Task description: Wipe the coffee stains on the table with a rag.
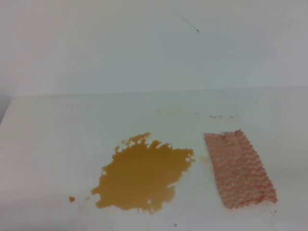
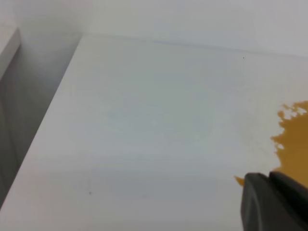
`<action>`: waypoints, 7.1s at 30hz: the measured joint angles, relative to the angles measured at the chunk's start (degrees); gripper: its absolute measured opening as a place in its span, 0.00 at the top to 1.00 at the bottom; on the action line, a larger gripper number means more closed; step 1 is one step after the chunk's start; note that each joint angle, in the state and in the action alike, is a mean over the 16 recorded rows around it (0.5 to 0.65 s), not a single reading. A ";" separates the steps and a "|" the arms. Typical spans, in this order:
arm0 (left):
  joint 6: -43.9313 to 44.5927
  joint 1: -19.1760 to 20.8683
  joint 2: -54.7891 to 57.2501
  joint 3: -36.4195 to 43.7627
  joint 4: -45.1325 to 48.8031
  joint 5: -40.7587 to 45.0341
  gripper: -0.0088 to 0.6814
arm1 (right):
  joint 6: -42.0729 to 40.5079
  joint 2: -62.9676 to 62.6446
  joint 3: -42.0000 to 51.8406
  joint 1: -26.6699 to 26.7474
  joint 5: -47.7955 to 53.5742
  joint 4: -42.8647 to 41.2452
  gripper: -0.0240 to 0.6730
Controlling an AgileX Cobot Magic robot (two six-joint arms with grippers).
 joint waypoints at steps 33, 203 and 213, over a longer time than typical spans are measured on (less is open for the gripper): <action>0.00 0.01 -0.10 -0.14 0.00 0.05 0.99 | -41.51 46.16 -33.91 0.88 36.06 11.98 0.97; -0.04 -0.01 0.19 -2.12 0.04 0.82 0.99 | -53.01 125.58 -78.66 28.68 42.32 22.22 0.92; -0.04 -0.01 0.19 -2.12 0.04 0.82 0.99 | -48.35 118.26 -79.32 28.28 41.58 16.86 0.92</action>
